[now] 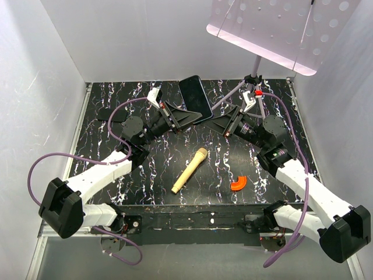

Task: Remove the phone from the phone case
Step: Remove the phone case from the phone, then place the phone at the center of the board.

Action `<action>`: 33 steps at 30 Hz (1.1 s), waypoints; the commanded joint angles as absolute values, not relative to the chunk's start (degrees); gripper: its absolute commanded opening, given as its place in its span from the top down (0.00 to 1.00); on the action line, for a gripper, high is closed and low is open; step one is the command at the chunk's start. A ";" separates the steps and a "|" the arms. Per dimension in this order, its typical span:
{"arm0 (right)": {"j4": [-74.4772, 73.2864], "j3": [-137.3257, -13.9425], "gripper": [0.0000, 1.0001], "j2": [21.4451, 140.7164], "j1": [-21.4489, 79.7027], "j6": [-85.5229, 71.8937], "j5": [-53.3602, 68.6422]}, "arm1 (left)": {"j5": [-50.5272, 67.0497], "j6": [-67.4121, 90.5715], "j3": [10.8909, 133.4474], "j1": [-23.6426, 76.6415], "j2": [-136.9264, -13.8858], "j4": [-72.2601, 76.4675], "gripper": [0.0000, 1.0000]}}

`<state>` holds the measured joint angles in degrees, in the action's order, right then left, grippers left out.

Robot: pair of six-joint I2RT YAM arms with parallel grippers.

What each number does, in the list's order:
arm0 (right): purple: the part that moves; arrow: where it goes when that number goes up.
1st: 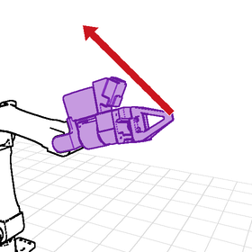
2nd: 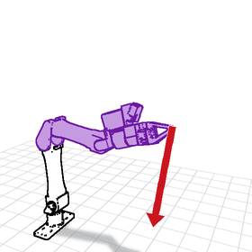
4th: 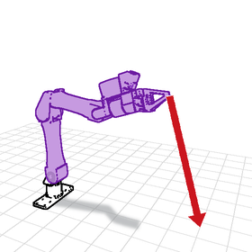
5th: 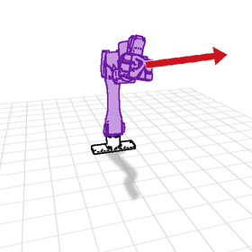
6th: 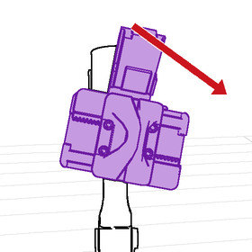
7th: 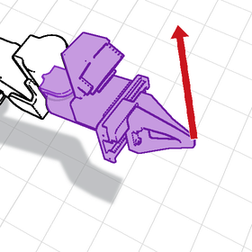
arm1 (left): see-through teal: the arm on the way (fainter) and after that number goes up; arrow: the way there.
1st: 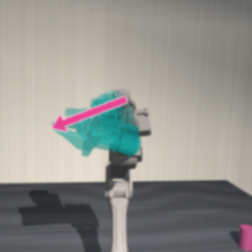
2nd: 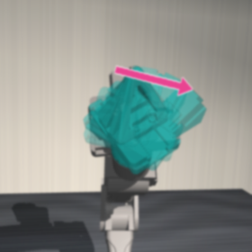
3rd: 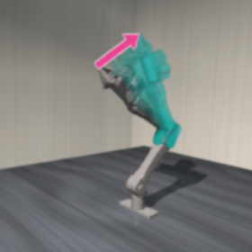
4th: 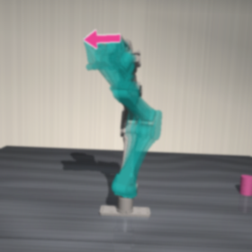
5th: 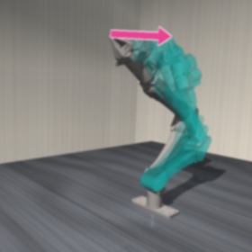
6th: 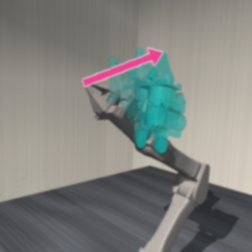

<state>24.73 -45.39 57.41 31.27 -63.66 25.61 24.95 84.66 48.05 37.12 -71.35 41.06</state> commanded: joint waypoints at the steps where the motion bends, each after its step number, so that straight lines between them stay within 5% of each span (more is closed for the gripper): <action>1: 31.38 -47.99 0.58 58.01 31.73 -63.37 21.63 | 27.16 84.90 47.55 37.97 -68.29 44.21 1.00; 13: 32.43 -48.16 0.63 59.59 32.78 -60.74 13.36 | 25.75 87.62 46.41 37.88 -69.26 45.17 1.00; 16: 30.43 -49.83 0.91 60.64 33.31 -59.16 12.92 | 25.05 88.68 45.70 37.97 -69.35 46.32 1.00; 18: 22.46 -52.37 0.99 60.56 34.62 -56.44 9.26 | 24.44 87.90 45.79 37.88 -68.91 45.62 1.00; 23: -12.00 -58.27 0.99 61.35 34.37 -54.15 -11.32 | 20.23 77.29 47.28 37.88 -64.35 34.59 1.00; 27: -18.63 -55.03 0.99 59.95 29.11 -50.99 -12.58 | 9.60 66.55 48.43 37.97 -56.71 16.20 1.00; 33: -23.73 -55.11 0.99 58.71 25.84 -41.68 -8.81 | 0.79 62.41 47.81 37.27 -52.73 7.48 1.00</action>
